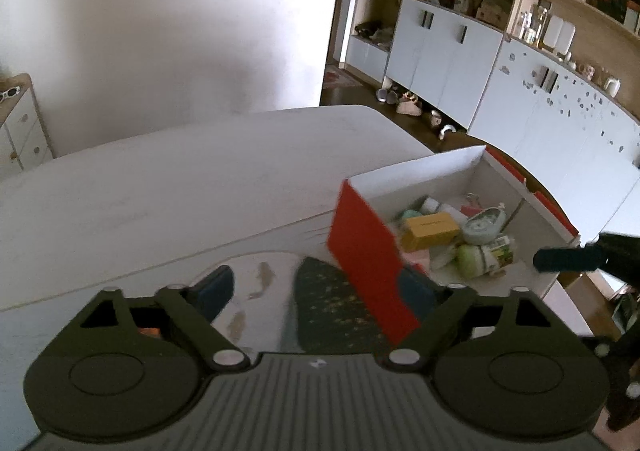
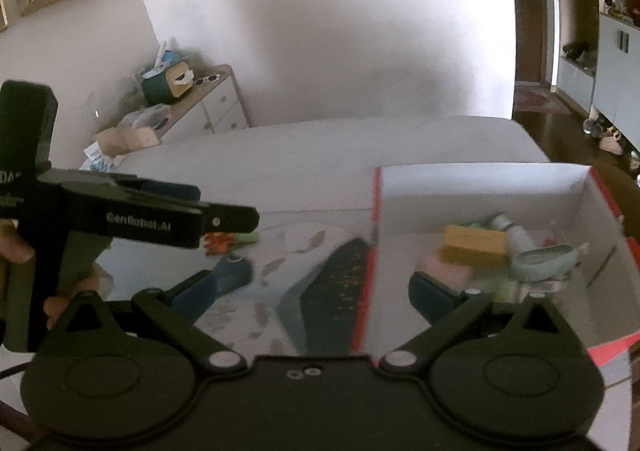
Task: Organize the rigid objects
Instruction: 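Withdraw both grippers from the shoebox back over the table, then grasp the green highlighter with the left gripper while the right grasps the red fish keychain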
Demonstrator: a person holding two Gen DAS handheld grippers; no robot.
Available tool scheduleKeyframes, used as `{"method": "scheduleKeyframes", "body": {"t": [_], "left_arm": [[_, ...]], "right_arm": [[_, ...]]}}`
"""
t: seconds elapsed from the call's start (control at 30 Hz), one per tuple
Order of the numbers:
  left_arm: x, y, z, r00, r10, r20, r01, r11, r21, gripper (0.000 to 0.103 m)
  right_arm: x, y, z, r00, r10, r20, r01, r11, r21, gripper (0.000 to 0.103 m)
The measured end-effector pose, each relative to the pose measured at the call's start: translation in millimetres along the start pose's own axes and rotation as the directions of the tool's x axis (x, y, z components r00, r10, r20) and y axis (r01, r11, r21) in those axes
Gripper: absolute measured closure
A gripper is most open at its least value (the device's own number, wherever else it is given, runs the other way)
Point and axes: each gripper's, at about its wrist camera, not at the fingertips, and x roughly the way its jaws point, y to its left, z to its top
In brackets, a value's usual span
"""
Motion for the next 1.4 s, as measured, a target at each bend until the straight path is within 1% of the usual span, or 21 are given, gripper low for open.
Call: {"method": "scheduleKeyframes", "body": {"t": [0.1,0.4,0.57,0.73,0.8,0.97,1.07,1.23,1.3,1.4], "left_arm": [[-4,21,-4,1.0,-0.004,0.005,0.004,1.0,0.001,0.01],[-4,75,-8,1.0,0.014,0.002,-0.014,1.0,-0.022,0.01],[6,101,-6,0.999,0.034,-0.026,-0.035,0.999,-0.024,0.01],[26,128,-1,0.996,0.054,-0.066,-0.058,0.997,-0.059,0.01],[34,136,0,0.995,0.057,-0.08,-0.062,0.997,-0.055,0.01],[54,148,2,0.991,0.055,-0.124,-0.059,0.998,-0.033,0.01],[65,154,4,0.988,0.055,-0.147,-0.062,0.997,-0.037,0.01],[82,162,9,0.98,0.075,-0.183,-0.086,0.995,-0.051,0.01],[88,165,11,0.978,0.074,-0.195,-0.086,0.995,-0.054,0.01],[94,172,13,0.975,0.055,-0.213,-0.074,0.994,-0.08,0.01]], "right_arm": [[11,18,-1,1.0,0.002,-0.011,-0.003,1.0,-0.012,0.001],[46,61,0,0.999,0.005,-0.036,-0.006,1.0,-0.031,0.001],[71,84,0,0.999,0.006,-0.044,-0.009,0.998,-0.067,0.001],[96,105,-2,0.998,0.025,-0.058,-0.032,0.992,-0.125,0.002],[106,114,-4,0.997,0.036,-0.061,-0.045,0.987,-0.153,0.002],[134,130,-4,0.998,0.014,-0.069,-0.029,0.975,-0.219,0.005],[152,132,-1,0.997,-0.005,-0.082,-0.014,0.973,-0.229,0.008],[178,133,4,0.995,-0.031,-0.095,0.008,0.974,-0.228,0.012],[187,134,7,0.995,-0.035,-0.098,0.013,0.974,-0.225,0.015],[199,137,9,0.995,-0.043,-0.094,0.02,0.972,-0.233,0.017]]}}
